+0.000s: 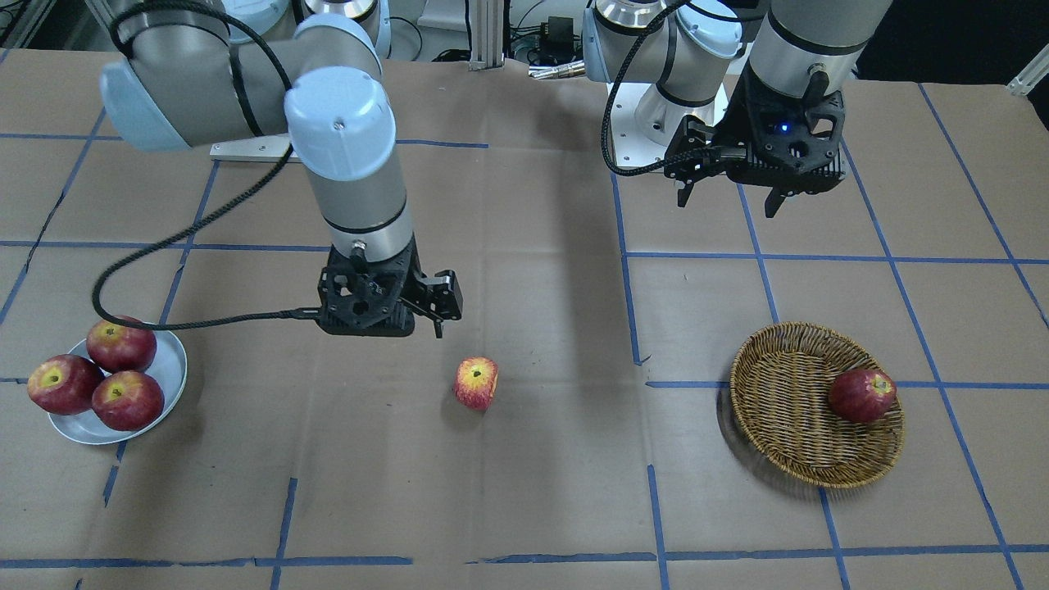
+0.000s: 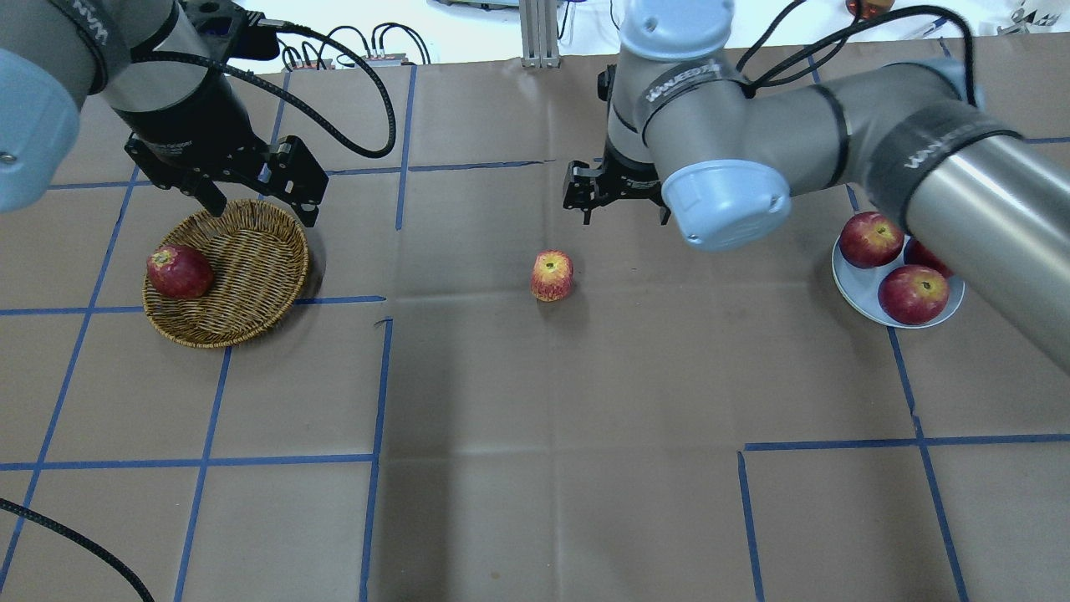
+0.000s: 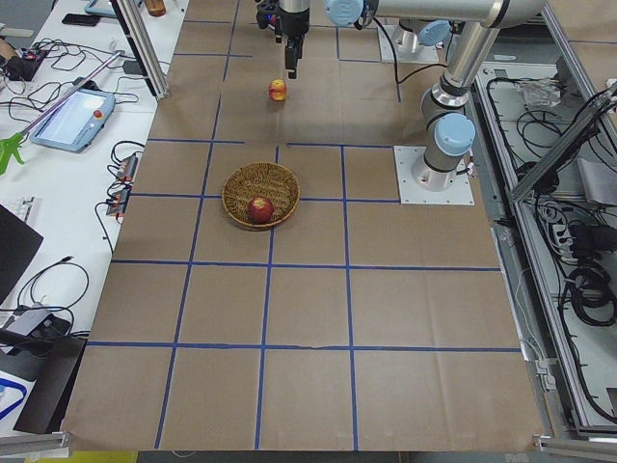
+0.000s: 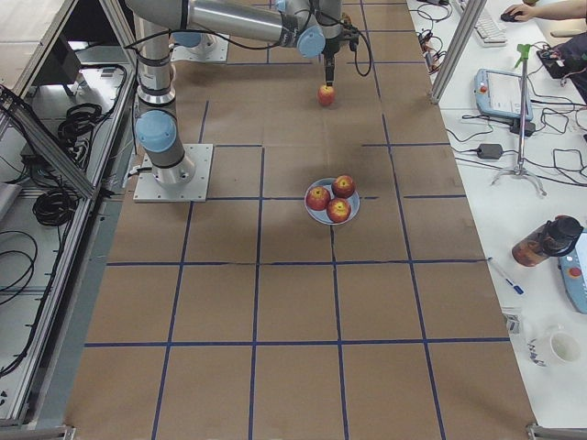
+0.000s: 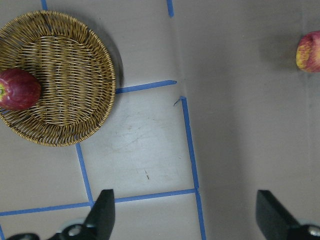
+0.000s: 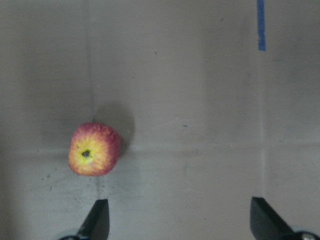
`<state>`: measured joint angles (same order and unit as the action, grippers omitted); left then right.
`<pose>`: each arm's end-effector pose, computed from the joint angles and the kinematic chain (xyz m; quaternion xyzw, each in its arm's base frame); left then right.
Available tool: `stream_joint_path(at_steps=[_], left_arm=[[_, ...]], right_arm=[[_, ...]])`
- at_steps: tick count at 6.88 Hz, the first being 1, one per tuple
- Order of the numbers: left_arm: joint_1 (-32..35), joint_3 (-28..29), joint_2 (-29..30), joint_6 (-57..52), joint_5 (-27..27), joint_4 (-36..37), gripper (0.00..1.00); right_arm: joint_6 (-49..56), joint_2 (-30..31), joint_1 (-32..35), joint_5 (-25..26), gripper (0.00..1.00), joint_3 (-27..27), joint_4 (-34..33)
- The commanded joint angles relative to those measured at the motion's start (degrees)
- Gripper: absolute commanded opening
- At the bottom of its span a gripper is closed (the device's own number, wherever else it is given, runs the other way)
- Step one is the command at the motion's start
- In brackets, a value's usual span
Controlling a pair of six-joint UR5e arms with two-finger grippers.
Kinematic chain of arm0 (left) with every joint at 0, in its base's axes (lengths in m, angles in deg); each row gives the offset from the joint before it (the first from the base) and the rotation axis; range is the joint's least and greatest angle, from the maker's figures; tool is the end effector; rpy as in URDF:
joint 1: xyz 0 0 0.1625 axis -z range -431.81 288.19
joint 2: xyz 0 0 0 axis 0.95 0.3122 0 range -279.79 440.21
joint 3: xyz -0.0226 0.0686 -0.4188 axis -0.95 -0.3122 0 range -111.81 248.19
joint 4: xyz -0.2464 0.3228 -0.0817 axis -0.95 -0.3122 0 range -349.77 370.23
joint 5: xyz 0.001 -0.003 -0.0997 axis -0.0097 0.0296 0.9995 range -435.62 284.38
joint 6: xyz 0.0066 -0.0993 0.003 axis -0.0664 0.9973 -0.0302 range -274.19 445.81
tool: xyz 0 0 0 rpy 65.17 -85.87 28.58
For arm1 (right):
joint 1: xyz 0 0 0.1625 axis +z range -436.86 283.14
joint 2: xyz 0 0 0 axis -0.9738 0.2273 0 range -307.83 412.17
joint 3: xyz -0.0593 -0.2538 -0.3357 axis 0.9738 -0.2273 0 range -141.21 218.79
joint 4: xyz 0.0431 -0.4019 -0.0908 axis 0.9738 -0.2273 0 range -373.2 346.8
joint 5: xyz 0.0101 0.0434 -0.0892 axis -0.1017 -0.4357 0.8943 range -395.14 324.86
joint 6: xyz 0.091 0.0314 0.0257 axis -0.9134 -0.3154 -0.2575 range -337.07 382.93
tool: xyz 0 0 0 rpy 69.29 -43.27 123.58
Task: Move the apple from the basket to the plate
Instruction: 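Reach the right gripper down to the apple at the table center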
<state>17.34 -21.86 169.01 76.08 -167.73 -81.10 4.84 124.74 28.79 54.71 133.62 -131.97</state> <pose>-0.1225 -0.4845 0.4955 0.0774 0.9968 0.0033 0.0181 0.2906 -0.5424 0.3317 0.0212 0.9982 -0.0540 0.0177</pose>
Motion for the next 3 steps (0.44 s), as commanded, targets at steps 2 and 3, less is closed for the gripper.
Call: stream_joint_path(at_steps=[2,3], left_arm=[[-0.03,-0.12,0.06,-0.02,-0.01,0.02,0.99],[-0.03,-0.21,-0.03,-0.02,-0.01,0.02,0.99]], right_arm=[[-5.72,-8.83,5.34,2.25,1.00,0.00,-10.58],[-5.73,-10.85,5.79,2.08,1.00,0.00,-12.96]])
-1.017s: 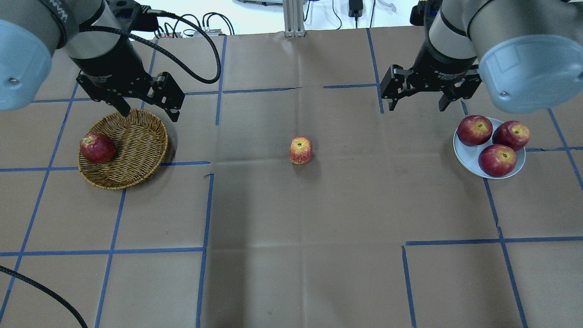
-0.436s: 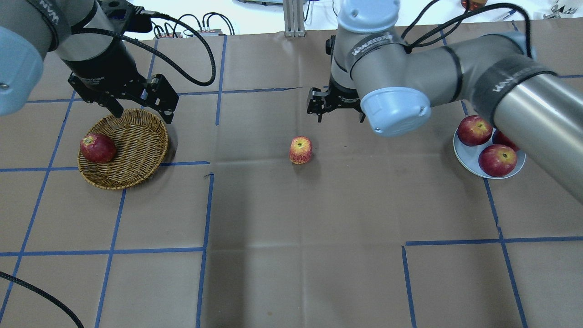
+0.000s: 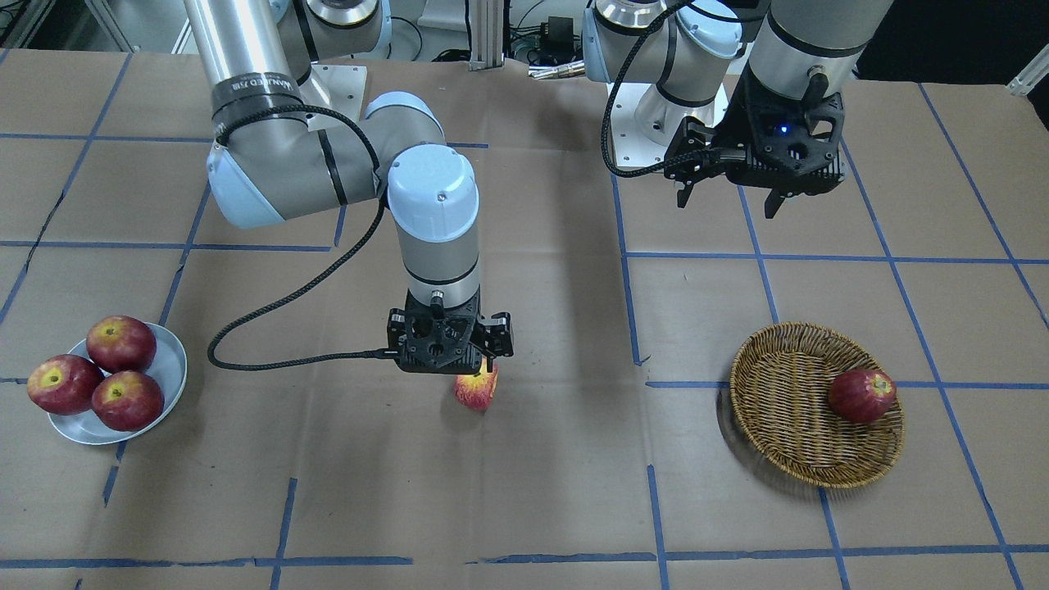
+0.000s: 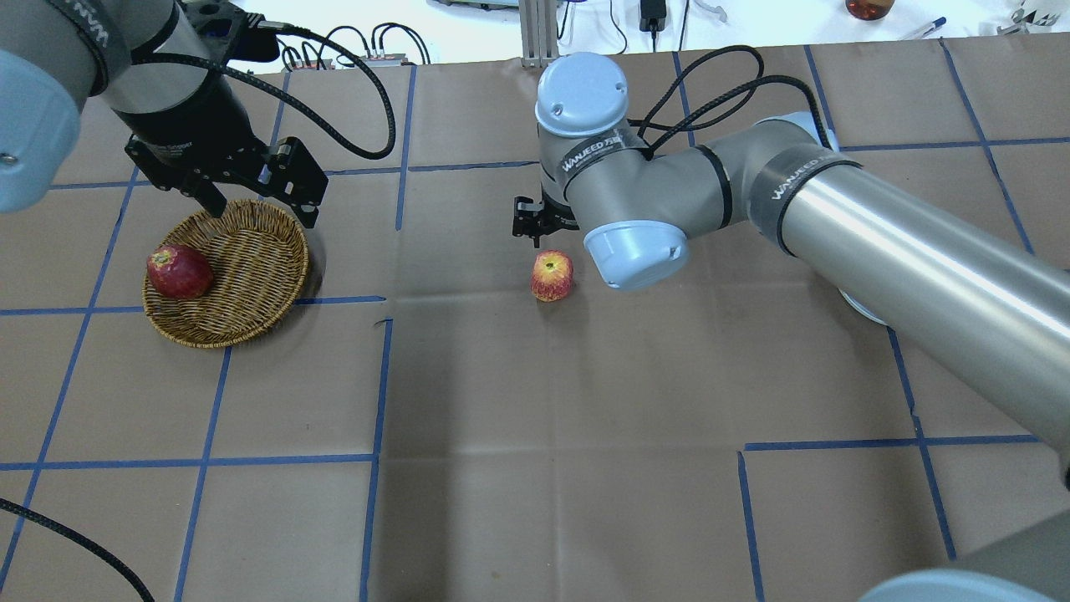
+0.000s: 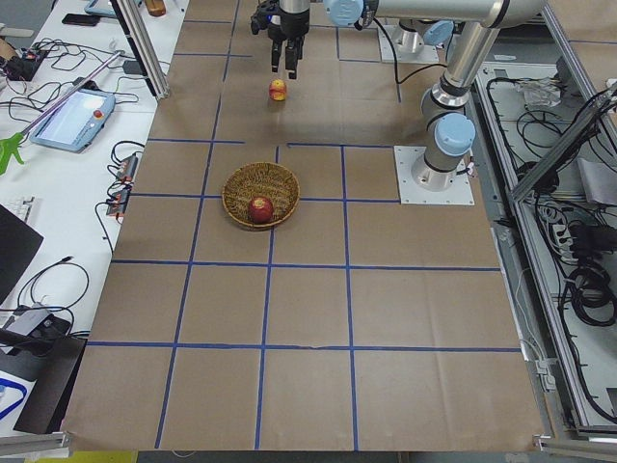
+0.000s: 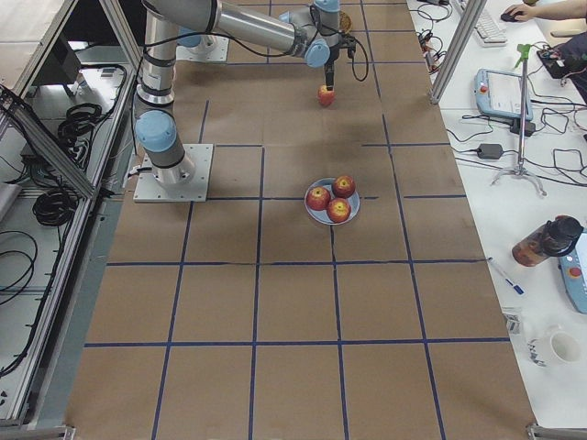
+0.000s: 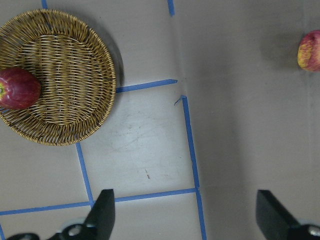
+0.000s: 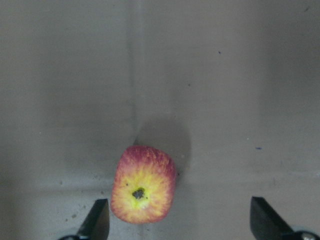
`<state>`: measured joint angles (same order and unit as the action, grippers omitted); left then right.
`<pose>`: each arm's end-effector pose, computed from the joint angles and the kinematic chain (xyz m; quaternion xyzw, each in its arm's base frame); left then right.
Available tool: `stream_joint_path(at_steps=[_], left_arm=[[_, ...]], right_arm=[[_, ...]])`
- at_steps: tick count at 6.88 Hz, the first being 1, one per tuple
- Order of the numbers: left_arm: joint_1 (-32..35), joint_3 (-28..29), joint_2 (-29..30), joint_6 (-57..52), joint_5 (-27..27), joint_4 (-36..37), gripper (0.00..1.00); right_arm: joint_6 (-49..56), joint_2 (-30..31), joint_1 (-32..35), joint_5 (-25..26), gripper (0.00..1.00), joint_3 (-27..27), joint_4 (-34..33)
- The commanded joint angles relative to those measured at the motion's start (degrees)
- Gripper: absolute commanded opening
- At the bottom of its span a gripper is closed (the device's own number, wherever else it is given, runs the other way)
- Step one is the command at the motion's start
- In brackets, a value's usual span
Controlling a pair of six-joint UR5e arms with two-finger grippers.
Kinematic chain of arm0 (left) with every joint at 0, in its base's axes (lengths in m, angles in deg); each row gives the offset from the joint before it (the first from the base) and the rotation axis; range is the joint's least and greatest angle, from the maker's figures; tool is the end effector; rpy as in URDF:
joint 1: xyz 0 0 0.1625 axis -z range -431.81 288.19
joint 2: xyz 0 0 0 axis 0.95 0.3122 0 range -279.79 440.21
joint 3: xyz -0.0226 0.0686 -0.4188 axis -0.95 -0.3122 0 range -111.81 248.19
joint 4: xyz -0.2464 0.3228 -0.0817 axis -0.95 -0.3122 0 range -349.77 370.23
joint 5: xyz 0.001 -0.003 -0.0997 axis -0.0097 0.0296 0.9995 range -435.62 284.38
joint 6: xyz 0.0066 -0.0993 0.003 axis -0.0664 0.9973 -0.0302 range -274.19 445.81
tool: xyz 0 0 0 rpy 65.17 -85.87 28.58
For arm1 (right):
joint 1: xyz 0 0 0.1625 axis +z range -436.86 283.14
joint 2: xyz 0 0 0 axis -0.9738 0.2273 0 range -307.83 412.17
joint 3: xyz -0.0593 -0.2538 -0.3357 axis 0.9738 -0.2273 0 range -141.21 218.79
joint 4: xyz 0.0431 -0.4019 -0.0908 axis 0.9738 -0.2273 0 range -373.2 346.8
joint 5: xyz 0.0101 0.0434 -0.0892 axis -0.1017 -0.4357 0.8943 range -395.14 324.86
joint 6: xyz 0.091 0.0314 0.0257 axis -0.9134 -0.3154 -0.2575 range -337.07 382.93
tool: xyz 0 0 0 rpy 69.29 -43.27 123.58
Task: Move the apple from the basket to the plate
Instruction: 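Reach the right gripper down to the apple at the table center, then grasp the apple with the right gripper and carry it toward the plate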
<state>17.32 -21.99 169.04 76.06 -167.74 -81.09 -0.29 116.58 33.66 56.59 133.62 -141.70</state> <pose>-0.1223 -0.4845 0.4942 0.0774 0.9968 0.0047 0.0181 0.3444 -0.5486 0.2626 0.0246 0.9971 -0.0710 0.0123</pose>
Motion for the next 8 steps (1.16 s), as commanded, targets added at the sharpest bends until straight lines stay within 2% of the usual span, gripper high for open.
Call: stream_joint_path(at_steps=[1,3,4,6,7,8], left_arm=[[0.00,-0.09,-0.06,0.00,0.00,0.00,0.99],[0.09,-0.09,0.03,0.00,0.00,0.00,0.99],[0.00,-0.09,0.03,0.00,0.00,0.00,0.99],[0.09,-0.09,0.03,0.00,0.00,0.00,0.99],[0.09,-0.09,0.03,0.00,0.00,-0.09,0.99],[0.09,-0.09,0.03,0.00,0.00,-0.09,0.99]], right_arm=[[-2.16,-4.88,1.35,0.20,1.00,0.09,-4.46],[-2.18,-6.57,1.97,0.46,0.97,0.35,-5.97],[-2.00,-6.66,1.97,0.47,0.83,0.44,-5.88],[-1.21,-6.32,1.89,0.47,0.65,0.70,-5.18],[-1.21,-6.14,1.89,0.38,0.56,0.79,-5.00],[-1.21,-5.87,1.80,0.38,0.52,0.71,-4.83]])
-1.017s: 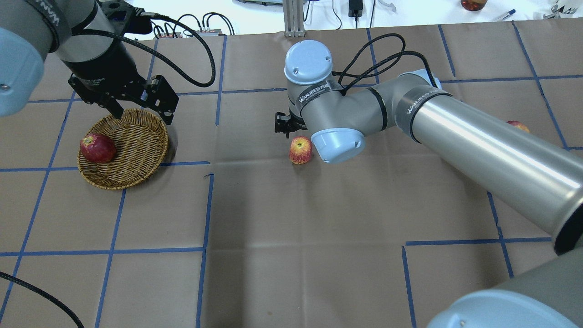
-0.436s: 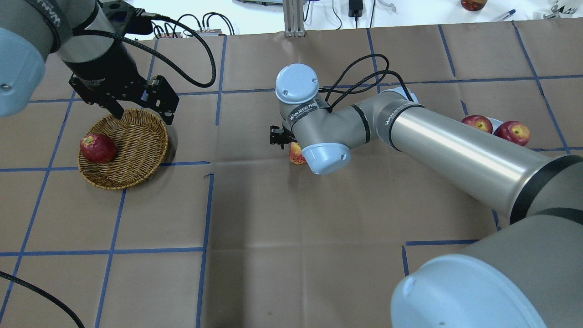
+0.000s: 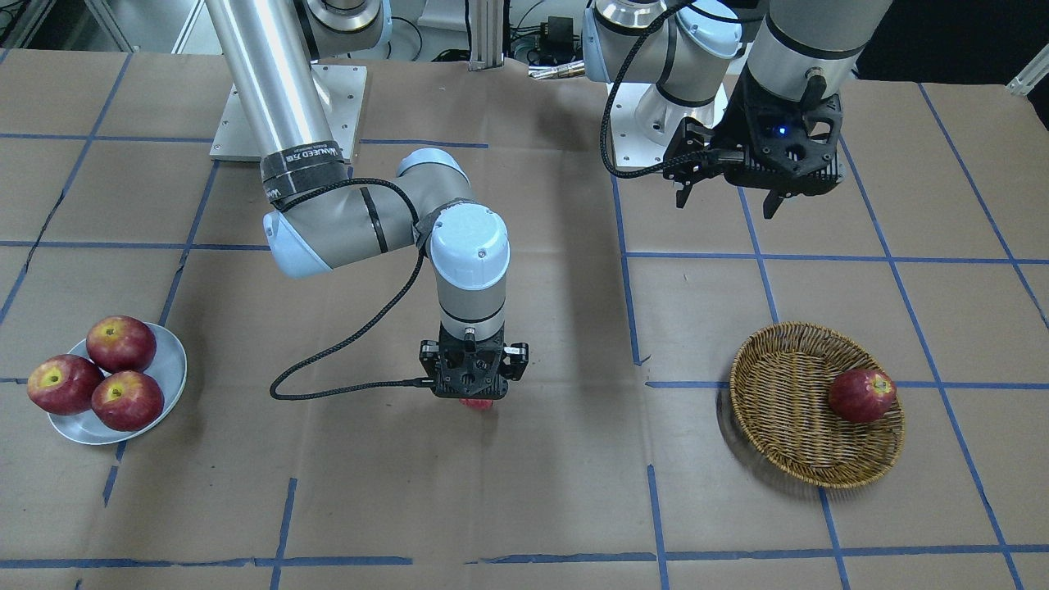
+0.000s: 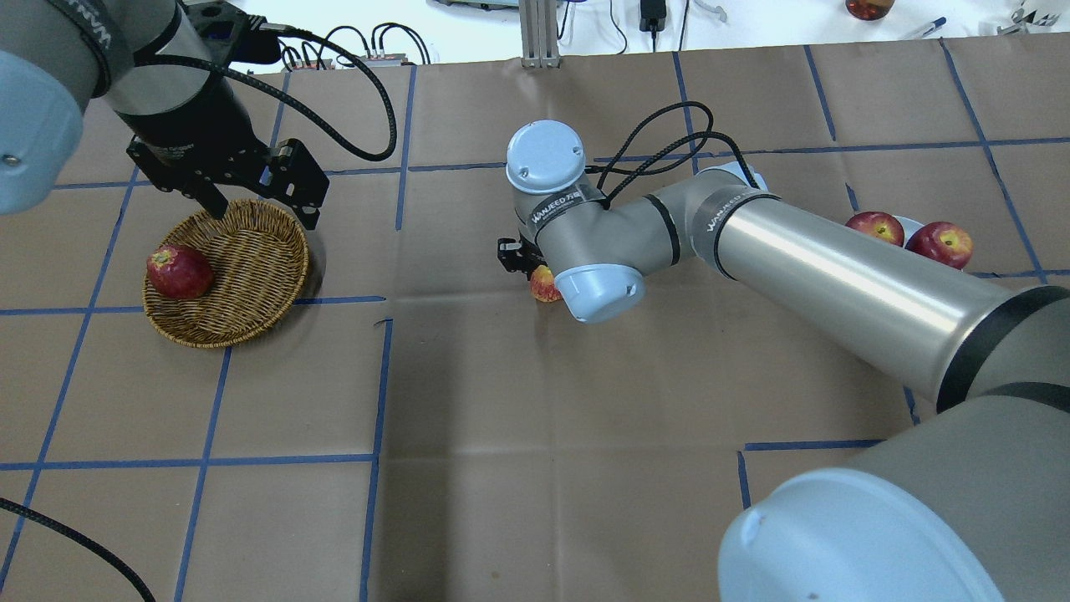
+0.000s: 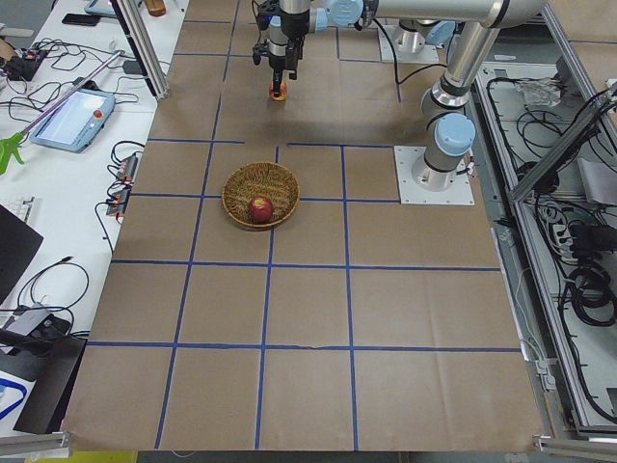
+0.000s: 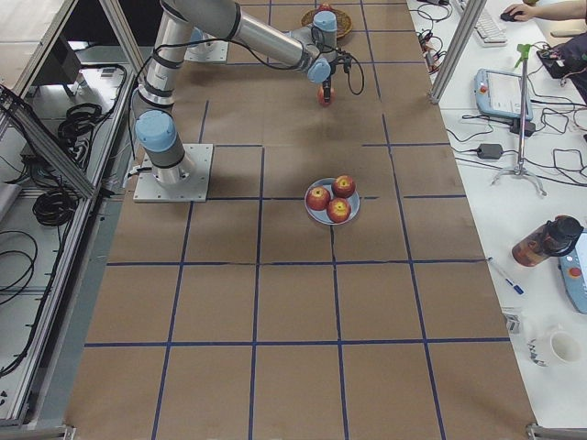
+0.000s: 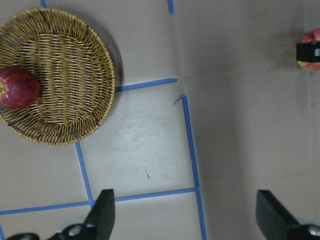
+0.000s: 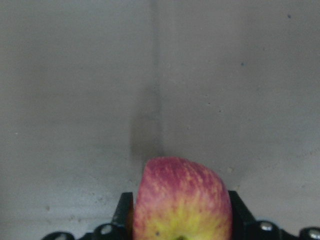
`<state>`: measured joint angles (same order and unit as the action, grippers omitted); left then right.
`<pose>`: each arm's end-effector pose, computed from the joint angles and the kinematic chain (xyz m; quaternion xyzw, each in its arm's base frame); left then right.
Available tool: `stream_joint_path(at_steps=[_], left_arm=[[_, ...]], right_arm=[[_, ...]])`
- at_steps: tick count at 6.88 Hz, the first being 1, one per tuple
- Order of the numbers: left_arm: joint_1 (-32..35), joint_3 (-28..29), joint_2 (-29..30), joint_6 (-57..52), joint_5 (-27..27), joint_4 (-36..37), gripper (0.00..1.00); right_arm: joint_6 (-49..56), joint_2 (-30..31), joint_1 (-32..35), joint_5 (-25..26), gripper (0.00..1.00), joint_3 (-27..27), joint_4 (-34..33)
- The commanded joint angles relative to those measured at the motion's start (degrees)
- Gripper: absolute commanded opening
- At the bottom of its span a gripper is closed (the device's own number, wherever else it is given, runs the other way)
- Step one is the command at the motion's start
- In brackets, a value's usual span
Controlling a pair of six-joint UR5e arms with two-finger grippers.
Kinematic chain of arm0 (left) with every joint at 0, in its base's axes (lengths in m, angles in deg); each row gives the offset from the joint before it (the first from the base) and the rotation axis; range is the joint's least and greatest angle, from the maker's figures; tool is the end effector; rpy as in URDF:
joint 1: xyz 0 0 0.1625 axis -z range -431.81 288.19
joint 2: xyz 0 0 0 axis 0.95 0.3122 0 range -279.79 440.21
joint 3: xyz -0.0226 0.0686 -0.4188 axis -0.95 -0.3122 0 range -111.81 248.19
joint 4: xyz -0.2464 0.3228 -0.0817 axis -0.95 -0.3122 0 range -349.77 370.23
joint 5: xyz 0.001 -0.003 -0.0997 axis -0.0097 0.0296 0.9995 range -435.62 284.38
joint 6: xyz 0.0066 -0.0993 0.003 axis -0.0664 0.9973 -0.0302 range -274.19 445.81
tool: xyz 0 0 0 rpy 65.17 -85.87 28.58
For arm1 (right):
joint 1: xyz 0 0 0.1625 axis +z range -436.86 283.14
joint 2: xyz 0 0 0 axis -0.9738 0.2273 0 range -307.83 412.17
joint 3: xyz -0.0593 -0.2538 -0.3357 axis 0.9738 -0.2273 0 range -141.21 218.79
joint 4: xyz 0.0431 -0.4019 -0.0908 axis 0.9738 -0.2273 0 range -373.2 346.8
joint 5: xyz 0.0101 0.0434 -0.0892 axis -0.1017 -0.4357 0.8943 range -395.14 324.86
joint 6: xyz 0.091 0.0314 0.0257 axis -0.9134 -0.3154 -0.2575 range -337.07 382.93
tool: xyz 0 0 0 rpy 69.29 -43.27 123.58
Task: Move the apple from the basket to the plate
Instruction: 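Grasp the apple with the right gripper and carry it toward the plate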
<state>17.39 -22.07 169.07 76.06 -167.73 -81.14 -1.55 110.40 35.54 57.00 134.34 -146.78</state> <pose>-0.1229 -0.4843 0.4931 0.0781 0.9968 0.0060 0.0179 0.3658 -0.5475 0.1979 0.0192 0.9981 -0.0575 0.0046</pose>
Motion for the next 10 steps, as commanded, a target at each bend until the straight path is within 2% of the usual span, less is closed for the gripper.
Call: stream_joint_path(at_steps=[1,3,4,5,7,10], left_arm=[[0.01,0.00,0.00,0.00,0.00,-0.03,0.99],[0.01,0.00,0.00,0.00,0.00,-0.12,0.99],[0.01,0.00,0.00,0.00,0.00,-0.12,0.99],[0.01,0.00,0.00,0.00,0.00,-0.12,0.99],[0.01,0.00,0.09,0.00,-0.09,-0.03,0.99],[0.01,0.17,0.00,0.00,-0.09,-0.21,0.99]], right_arm=[[0.04,1.52,-0.34,-0.11,0.52,-1.05,2.08],[0.13,6.78,-1.82,-0.20,0.51,-1.68,6.30],[0.31,10.03,-4.36,-0.03,0.52,-1.77,9.80],[5.09,13.71,-9.25,-0.03,0.51,-1.33,13.49],[22.45,18.39,-24.08,-0.03,0.51,-1.07,19.57],[46.99,18.85,-40.81,-0.37,0.51,0.24,20.29]])
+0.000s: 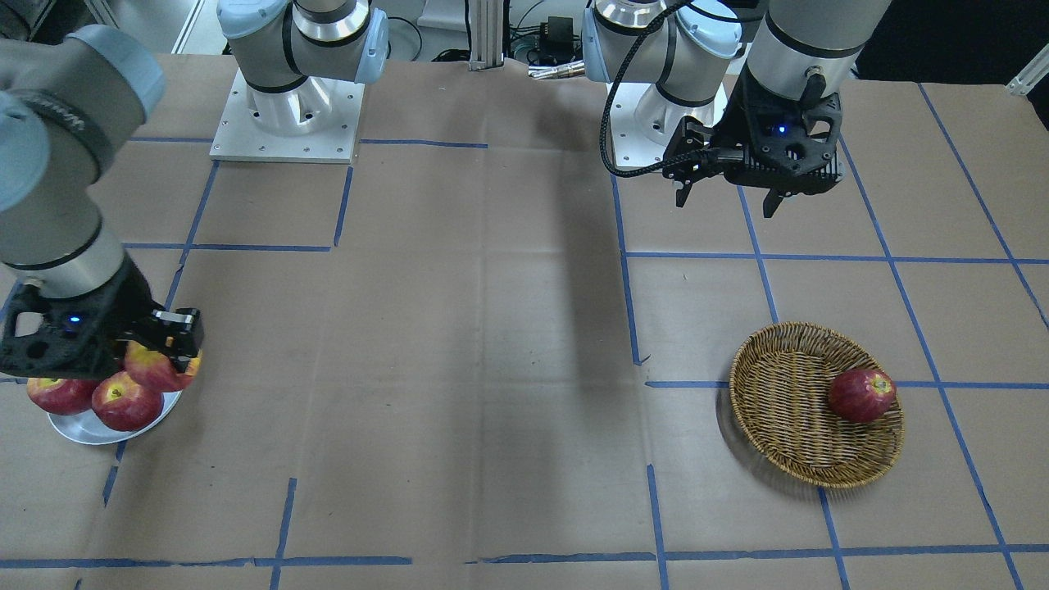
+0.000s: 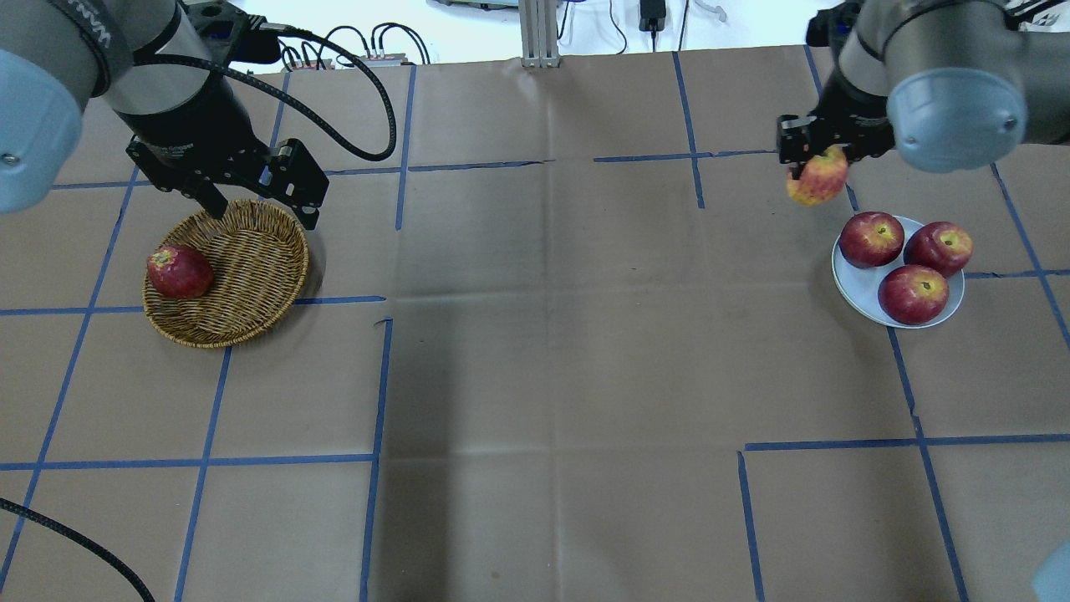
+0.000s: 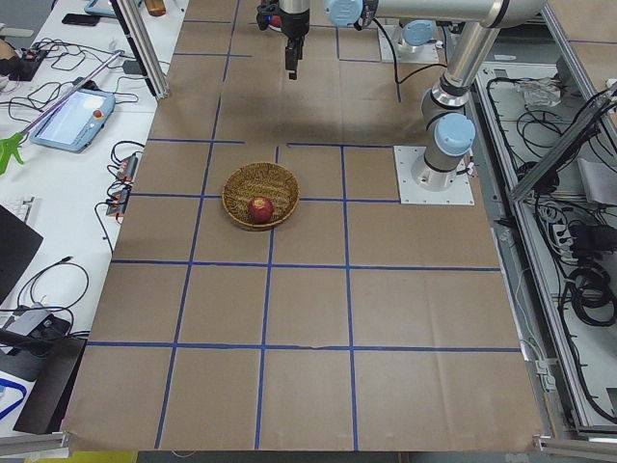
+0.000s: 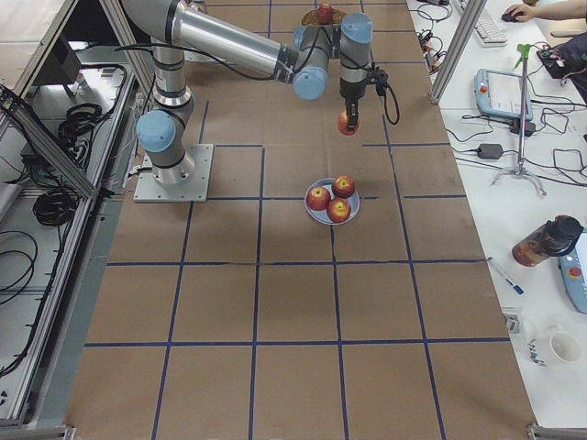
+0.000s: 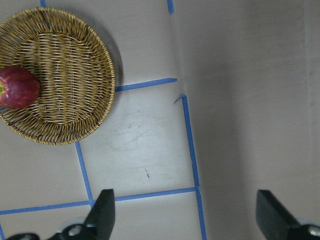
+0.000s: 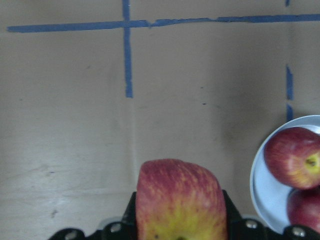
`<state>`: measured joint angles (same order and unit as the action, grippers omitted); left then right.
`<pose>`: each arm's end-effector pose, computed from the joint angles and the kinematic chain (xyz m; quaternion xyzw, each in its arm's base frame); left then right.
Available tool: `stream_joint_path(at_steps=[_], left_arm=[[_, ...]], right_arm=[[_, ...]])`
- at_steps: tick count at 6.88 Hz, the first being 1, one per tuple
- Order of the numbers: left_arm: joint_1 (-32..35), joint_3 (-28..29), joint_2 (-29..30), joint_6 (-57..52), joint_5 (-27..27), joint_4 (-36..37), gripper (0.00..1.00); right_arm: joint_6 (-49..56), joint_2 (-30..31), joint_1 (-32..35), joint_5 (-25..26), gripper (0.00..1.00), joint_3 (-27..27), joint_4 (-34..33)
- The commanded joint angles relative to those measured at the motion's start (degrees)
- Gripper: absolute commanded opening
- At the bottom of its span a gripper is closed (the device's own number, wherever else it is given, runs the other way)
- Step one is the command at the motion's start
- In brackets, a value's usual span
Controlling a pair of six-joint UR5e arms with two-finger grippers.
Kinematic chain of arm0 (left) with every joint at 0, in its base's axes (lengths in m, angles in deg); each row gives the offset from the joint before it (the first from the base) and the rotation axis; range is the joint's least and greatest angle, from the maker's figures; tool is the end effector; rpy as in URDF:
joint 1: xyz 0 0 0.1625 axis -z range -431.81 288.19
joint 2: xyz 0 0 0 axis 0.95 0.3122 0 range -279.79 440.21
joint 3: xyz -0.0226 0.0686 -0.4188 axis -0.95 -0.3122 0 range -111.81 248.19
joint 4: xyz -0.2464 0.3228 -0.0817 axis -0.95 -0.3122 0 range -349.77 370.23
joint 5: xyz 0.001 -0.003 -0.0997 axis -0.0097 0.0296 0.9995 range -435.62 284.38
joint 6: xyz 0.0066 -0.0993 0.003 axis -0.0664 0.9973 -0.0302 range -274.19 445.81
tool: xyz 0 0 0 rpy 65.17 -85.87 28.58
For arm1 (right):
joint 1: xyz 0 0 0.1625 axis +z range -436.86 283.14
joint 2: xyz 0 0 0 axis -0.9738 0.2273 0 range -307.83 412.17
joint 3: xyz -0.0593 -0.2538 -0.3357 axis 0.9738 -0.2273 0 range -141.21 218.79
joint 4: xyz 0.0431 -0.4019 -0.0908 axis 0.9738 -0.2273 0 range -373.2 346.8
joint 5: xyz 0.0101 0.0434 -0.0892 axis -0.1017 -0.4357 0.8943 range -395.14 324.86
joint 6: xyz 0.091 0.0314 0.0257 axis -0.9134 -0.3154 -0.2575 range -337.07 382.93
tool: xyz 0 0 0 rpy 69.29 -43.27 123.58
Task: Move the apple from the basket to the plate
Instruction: 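Lower the apple onto the white plate and open the right gripper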
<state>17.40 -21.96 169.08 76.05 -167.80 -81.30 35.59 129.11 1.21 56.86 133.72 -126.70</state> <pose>-0.1229 -0.4843 0.4937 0.0783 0.9967 0.0066 0.0184 0.0075 -0.5922 0.3658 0.0055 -0.9987 0.0433 0.0273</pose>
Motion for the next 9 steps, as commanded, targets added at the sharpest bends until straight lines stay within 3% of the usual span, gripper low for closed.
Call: stream_joint_path(at_steps=[1,3,8,9], left_arm=[[0.00,0.07,-0.01,0.00,-0.02,-0.05,0.99],[0.00,-0.02,-0.01,0.00,-0.02,-0.05,0.99],[0.00,-0.02,-0.10,0.00,0.06,-0.05,0.99],[0.00,-0.02,-0.10,0.00,0.06,-0.05,0.99]], right_arm=[[16.72,-0.12,-10.97,-0.85,0.51,3.04,-0.66],[20.74,-1.70,-14.35,-0.94,0.49,6.30,-5.73],[20.83,-5.13,-14.53,-0.94,0.51,7.11,-8.23],[20.74,-5.13,-14.53,-0.94,0.89,7.02,-8.23]])
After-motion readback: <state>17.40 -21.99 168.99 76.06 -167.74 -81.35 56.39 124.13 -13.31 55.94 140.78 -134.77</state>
